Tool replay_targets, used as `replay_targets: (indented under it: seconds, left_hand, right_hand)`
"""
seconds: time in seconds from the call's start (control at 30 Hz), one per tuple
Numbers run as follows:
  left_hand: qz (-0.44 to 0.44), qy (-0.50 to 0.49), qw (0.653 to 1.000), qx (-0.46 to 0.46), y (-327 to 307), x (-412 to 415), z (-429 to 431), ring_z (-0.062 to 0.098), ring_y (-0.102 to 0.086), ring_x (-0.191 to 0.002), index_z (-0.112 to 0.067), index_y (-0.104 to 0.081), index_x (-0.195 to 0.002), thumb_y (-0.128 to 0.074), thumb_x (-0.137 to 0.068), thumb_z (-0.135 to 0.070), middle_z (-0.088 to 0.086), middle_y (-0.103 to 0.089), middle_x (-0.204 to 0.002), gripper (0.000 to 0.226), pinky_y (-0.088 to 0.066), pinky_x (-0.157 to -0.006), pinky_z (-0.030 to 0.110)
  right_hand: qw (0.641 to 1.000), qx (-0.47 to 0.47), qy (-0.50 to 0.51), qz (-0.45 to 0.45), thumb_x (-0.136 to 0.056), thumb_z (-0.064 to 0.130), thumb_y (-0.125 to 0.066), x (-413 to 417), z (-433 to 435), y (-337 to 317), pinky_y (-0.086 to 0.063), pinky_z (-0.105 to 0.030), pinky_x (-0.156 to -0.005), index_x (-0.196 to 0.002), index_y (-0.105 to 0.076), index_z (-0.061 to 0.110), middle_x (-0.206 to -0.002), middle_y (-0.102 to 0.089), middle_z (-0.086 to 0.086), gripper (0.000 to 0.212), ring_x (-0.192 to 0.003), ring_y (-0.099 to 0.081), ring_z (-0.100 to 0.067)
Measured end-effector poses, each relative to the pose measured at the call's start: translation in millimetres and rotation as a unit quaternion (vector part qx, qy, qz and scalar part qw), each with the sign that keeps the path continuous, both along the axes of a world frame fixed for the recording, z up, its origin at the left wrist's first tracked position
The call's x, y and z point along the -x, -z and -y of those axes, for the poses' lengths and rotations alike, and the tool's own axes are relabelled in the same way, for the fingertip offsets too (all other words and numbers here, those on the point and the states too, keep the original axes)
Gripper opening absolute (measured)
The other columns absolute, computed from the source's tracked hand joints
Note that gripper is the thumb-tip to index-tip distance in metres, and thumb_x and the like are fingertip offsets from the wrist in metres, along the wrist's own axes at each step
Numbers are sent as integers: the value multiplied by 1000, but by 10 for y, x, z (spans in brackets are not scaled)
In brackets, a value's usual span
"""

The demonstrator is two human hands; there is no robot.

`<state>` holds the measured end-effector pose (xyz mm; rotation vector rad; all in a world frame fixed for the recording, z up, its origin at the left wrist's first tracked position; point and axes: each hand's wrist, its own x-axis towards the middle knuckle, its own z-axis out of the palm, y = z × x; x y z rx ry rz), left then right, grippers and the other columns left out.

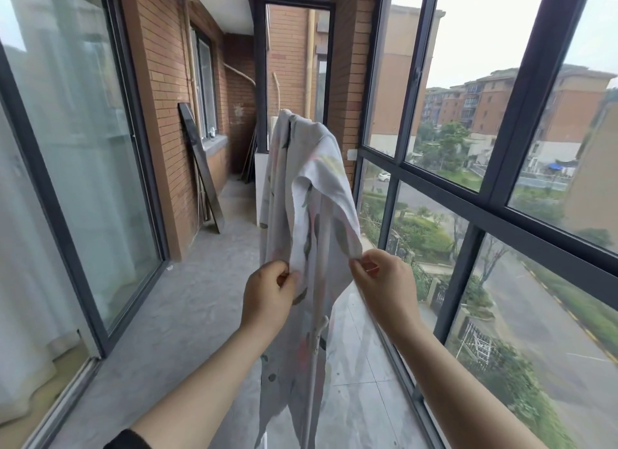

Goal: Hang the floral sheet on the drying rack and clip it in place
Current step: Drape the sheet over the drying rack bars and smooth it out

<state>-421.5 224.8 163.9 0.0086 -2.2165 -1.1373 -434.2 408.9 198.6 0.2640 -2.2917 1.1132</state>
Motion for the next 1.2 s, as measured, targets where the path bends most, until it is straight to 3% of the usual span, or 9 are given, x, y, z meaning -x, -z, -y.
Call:
replay_targets:
  seconds: [0.2,0.3,0.4,0.57,0.67,0.8,1.03,1.13,1.2]
  left_hand:
    - [-98,5,995,6,-325,-190,160,7,-39,-50,-11,-39,-56,-64,-89,-15,-6,-36,-49,41,-28,-48,14]
    - [-125,8,992,19,-563,-215,153,11,-43,-54,-2,-48,-60,-64,-89,-16,5,-47,-53,36,-31,-50,17]
    - [-135,15,990,44,-663,-230,119,11,-48,-56,-5,-50,-61,-63,-90,-17,3,-53,-58,34,-37,-53,22]
    - [-88,38,994,50,-454,-232,1,21,-48,-56,-2,-47,-62,-61,-90,-18,10,-50,-58,35,-36,-52,31]
    - [-65,41,997,-1,-264,-213,-2,13,-50,-56,-3,-54,-67,-62,-91,-17,7,-55,-58,29,-40,-54,27]
    - [-10,48,998,-45,-31,-263,36,4,-62,-73,-15,-67,-81,-67,-87,-21,-7,-68,-78,8,-52,-66,18]
    - [74,45,995,-47,210,-219,81,1,-63,-81,-18,-66,-93,-73,-82,-30,-10,-66,-88,17,-51,-70,17]
    - [73,37,995,-51,187,-168,-16,-4,-59,-67,-23,-64,-76,-69,-85,-26,-15,-64,-71,11,-42,-59,10]
    - [40,19,998,-36,170,-117,-24,4,-47,-50,-23,-48,-55,-67,-86,-24,-14,-46,-49,37,-31,-49,12]
  right_hand:
    - [999,-2,27,25,-85,19,-66,67,-237,130,-46,-27,-53,-66,-65,19,-56,-62,9,19,-57,-61,-12]
    - [998,-11,36,47,-85,18,-66,64,-298,231,-42,-25,-50,-66,-65,18,-56,-61,8,19,-57,-58,-12]
    - [996,-19,42,73,-85,19,-65,32,-289,313,-37,-22,-48,-67,-65,18,-57,-59,11,19,-57,-56,-7]
    - [995,-12,33,98,-87,21,-64,17,-234,359,-39,-25,-49,-64,-61,20,-55,-58,11,23,-56,-54,-6]
    - [995,-3,23,95,-85,23,-65,11,-223,347,-45,-26,-55,-66,-62,21,-59,-61,11,20,-61,-60,-8]
    - [994,3,7,110,-83,27,-68,-41,-238,380,-48,-28,-60,-71,-62,22,-64,-63,13,15,-66,-62,-8]
    - [1000,24,4,8,-82,35,-71,-121,-72,57,-50,-32,-70,-107,-61,23,-95,-62,10,30,-84,-59,-10]
    - [996,-21,71,-45,-85,38,-63,-30,15,-263,-51,-34,-68,-96,-65,26,-89,-66,7,17,-79,-61,-15]
    - [993,-40,103,-48,-87,36,-59,19,32,-335,-51,-35,-66,-84,-68,25,-80,-68,5,15,-76,-63,-20]
